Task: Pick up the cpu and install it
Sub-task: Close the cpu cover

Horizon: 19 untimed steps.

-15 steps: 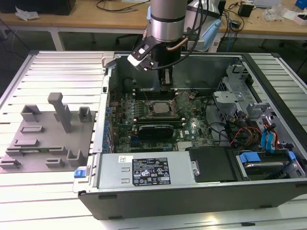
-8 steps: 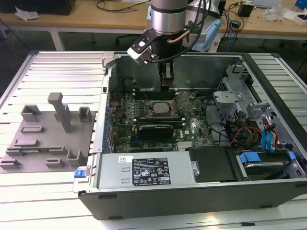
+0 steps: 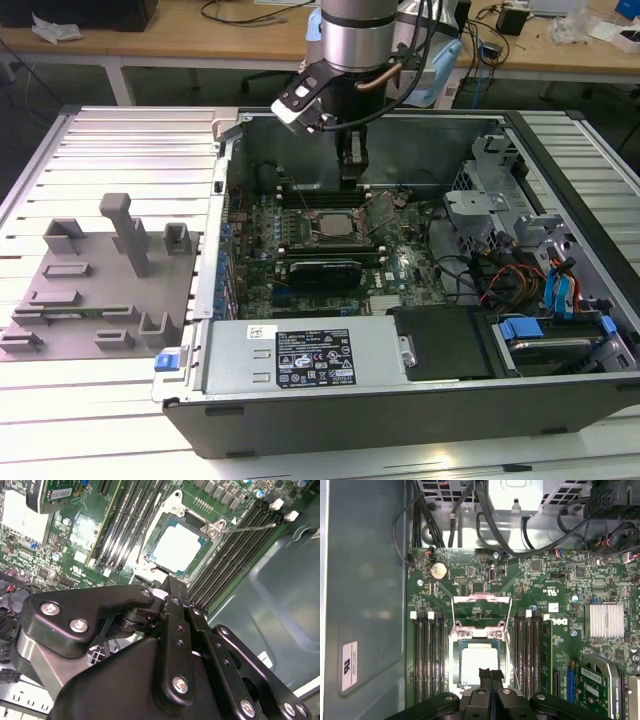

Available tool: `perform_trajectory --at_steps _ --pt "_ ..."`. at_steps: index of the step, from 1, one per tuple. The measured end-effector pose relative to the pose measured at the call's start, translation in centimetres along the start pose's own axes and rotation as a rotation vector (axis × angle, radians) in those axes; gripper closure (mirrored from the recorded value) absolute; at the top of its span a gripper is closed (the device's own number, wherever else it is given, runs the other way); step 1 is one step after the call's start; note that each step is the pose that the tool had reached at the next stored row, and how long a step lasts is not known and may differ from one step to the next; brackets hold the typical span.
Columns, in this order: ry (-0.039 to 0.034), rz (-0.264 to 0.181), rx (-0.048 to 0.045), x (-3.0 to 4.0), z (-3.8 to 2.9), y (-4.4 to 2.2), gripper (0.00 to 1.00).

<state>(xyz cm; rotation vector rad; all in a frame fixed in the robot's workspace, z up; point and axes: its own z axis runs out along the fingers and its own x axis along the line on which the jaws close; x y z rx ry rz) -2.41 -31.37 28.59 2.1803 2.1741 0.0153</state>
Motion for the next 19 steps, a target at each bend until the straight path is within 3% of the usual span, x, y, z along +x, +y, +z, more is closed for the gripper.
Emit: perform_trajectory --at_steps 5,13,19 --pt "0.0000 0.000 0.0000 0.00 0.05 0.90 0.89" --pt "-0.0001 0.000 0.0001 0.01 0.16 3.06 0.89" --pt "0.0000 0.000 0.0000 0.01 0.20 3.81 0.89"
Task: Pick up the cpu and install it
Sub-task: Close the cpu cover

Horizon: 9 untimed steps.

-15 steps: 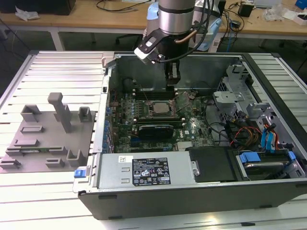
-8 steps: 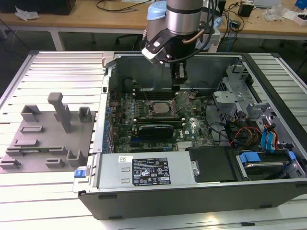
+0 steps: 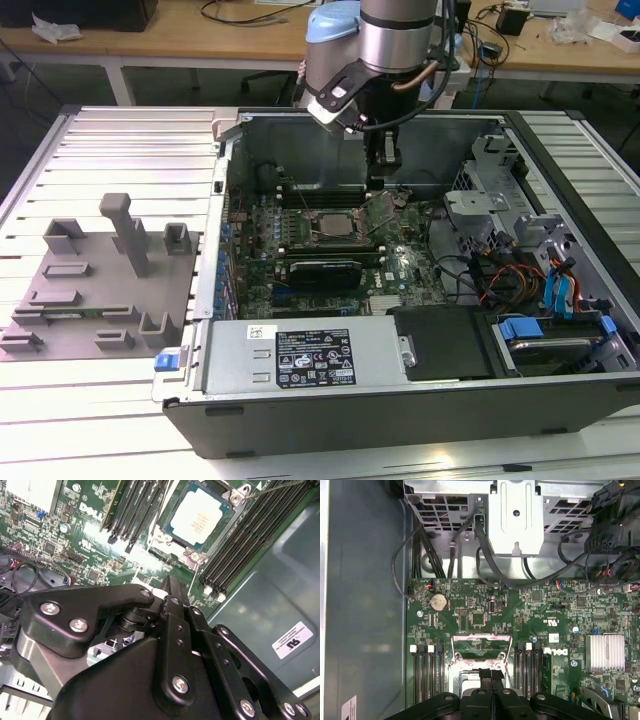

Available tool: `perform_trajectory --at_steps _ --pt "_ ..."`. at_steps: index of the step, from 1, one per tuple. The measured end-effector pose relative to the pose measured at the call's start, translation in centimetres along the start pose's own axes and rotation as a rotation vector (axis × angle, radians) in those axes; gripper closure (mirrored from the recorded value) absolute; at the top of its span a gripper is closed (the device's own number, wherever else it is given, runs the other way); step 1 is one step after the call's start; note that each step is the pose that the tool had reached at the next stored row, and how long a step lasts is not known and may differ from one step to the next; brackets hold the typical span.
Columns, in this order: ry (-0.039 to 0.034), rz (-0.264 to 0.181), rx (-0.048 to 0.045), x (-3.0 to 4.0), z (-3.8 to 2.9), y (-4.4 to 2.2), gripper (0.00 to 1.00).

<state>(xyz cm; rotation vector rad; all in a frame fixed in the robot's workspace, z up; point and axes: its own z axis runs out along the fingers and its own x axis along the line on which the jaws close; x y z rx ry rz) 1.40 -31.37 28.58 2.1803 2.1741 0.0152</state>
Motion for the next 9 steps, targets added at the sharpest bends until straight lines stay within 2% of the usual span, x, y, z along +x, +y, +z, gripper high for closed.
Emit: perform_trajectory --at_steps 9 --pt "0.0000 0.000 0.0000 0.01 0.06 1.13 0.89"
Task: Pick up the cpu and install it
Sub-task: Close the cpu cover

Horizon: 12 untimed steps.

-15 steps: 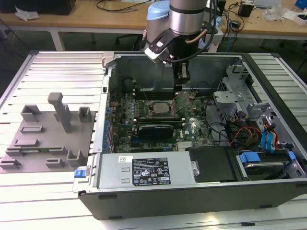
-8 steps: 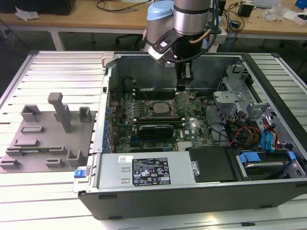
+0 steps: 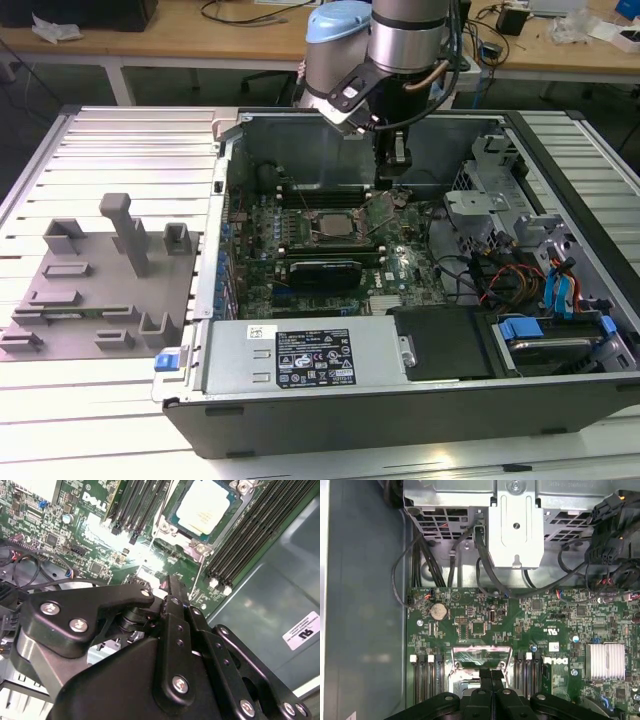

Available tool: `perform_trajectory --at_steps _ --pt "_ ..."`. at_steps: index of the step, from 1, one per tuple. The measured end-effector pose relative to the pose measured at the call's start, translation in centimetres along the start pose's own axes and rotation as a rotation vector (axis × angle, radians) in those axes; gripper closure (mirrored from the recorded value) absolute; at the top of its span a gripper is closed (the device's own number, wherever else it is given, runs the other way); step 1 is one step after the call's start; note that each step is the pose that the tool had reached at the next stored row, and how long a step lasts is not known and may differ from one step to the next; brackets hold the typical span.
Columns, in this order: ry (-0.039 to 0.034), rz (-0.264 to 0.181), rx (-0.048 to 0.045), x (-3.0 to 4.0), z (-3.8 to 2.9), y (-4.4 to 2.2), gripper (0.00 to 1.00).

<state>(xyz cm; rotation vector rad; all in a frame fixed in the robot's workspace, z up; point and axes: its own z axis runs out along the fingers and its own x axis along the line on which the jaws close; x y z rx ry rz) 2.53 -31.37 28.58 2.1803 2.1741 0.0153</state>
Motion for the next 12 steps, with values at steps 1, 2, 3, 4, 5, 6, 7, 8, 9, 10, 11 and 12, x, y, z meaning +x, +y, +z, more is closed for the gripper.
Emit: perform_trajectory --at_steps 1,2,3,4,5,6,7,8,9,10,11,12 --pt "-0.0001 0.000 0.0000 0.00 0.00 0.07 0.89" --pt "0.0000 0.000 -0.0001 0.00 0.01 0.19 0.89" --pt "0.0001 0.000 -0.0001 0.00 0.02 0.29 0.89" --pt "0.0001 0.000 -0.0001 0.00 0.03 0.41 0.89" --pt "0.0000 0.000 0.0000 0.00 0.05 0.67 0.89" --pt "0.0000 0.000 0.0000 0.00 0.09 1.10 0.89" --pt "-0.0001 0.000 0.0000 0.00 0.13 1.43 0.89" --pt "-0.0001 0.000 0.0000 0.01 0.25 1.59 0.89" --pt "0.0000 0.000 0.0000 0.01 0.33 1.67 0.89" --pt "0.0000 0.000 0.0000 0.02 0.44 1.80 0.89" --pt "0.0000 0.000 0.0000 0.02 0.54 1.91 0.89" --pt "0.0000 0.000 0.0000 0.02 0.60 2.04 0.89"
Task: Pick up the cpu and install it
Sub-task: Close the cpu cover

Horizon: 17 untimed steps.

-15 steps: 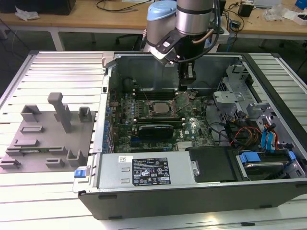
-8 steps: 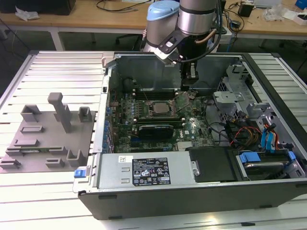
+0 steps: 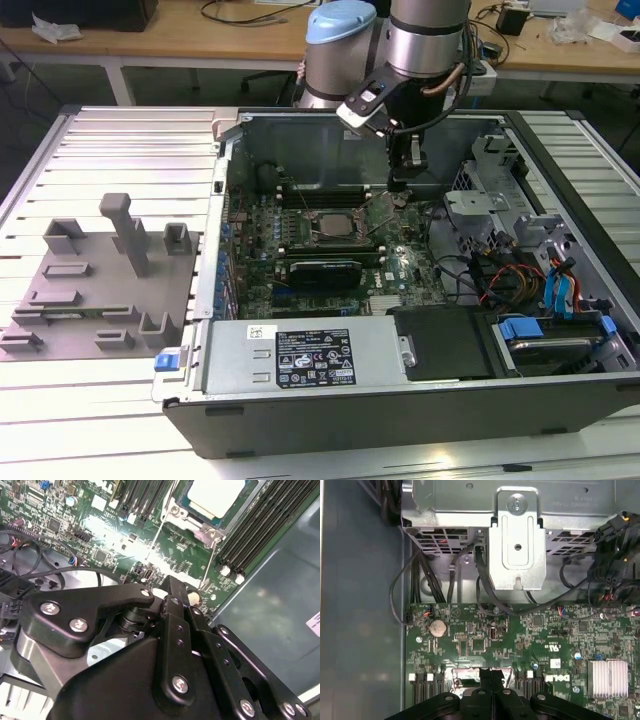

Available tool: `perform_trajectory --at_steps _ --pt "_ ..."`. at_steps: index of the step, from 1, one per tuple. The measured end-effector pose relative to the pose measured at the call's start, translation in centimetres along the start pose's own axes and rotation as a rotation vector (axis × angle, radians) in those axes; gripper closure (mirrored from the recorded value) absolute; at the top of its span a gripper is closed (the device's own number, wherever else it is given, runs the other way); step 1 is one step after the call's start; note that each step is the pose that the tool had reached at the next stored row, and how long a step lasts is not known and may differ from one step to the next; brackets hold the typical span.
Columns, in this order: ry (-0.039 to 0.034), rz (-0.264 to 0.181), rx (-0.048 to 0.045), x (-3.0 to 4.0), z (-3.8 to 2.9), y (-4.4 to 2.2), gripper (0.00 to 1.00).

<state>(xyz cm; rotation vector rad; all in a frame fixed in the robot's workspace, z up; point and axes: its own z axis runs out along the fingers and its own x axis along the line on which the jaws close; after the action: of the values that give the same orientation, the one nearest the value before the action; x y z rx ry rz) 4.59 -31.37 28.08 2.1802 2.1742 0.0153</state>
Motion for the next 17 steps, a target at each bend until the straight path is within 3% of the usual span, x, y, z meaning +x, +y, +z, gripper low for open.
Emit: perform_trajectory --at_steps 4,10,13,17 --pt "0.0000 0.000 0.0000 0.02 0.47 0.85 0.89" --pt "-0.0001 0.000 0.0022 0.05 1.39 1.60 0.89" --pt "0.0001 0.000 0.0063 0.09 2.34 1.98 0.89" --pt "0.0000 -0.001 0.0158 0.14 3.64 2.00 0.89"
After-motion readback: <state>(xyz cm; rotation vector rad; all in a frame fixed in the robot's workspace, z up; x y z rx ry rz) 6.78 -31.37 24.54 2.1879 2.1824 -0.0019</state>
